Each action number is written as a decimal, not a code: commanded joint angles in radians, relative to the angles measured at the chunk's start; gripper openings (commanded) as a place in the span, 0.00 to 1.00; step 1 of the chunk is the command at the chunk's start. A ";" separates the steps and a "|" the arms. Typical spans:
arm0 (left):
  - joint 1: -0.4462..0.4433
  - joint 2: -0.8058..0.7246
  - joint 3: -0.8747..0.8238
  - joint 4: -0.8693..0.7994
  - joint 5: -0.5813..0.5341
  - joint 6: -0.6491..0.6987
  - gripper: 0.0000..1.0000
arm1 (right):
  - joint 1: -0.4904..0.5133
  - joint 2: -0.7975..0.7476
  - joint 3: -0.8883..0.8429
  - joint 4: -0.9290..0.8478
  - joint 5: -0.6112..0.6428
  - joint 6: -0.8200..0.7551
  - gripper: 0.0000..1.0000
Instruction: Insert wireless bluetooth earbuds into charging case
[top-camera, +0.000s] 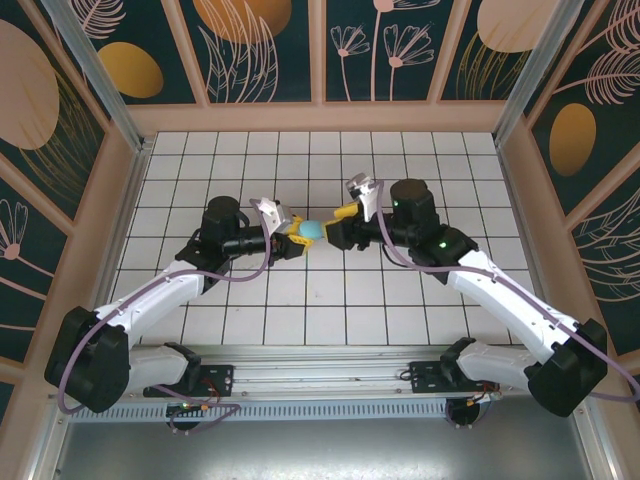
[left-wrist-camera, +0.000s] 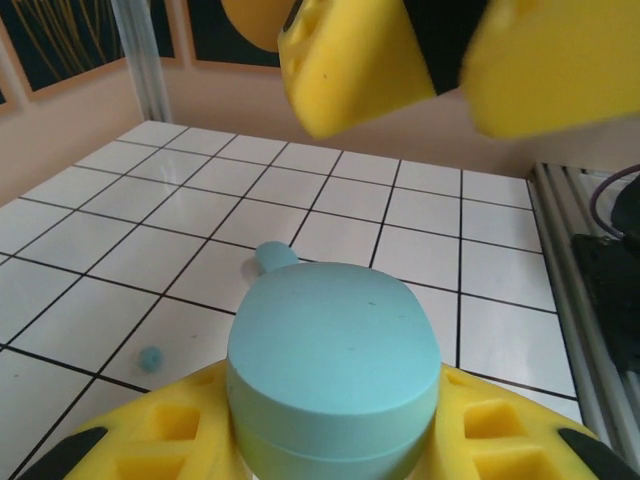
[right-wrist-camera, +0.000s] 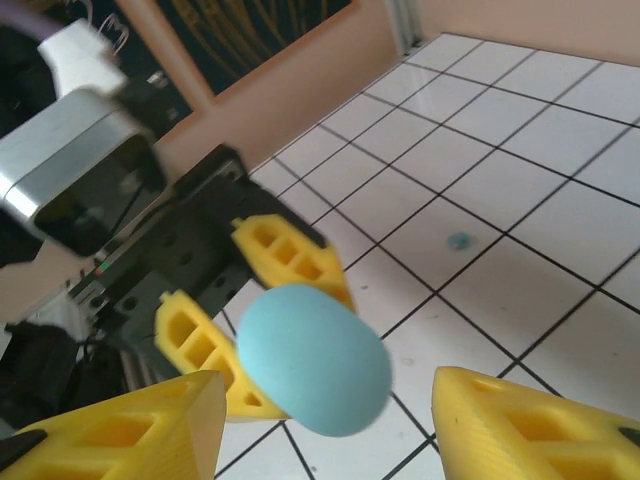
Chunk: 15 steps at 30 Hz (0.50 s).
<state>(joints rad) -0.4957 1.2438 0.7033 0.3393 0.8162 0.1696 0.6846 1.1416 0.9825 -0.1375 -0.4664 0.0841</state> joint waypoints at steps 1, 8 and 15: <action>0.003 -0.018 0.027 0.020 0.071 -0.025 0.00 | 0.035 -0.001 -0.012 -0.043 -0.013 -0.068 0.58; 0.003 -0.022 0.029 0.035 0.094 -0.043 0.00 | 0.066 0.058 0.028 -0.092 0.023 -0.119 0.59; 0.004 -0.034 0.021 0.035 0.105 -0.045 0.00 | 0.066 0.101 0.067 -0.112 0.088 -0.148 0.60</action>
<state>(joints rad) -0.4927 1.2404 0.7033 0.3370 0.8757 0.1368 0.7425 1.2285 1.0100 -0.2371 -0.4309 -0.0273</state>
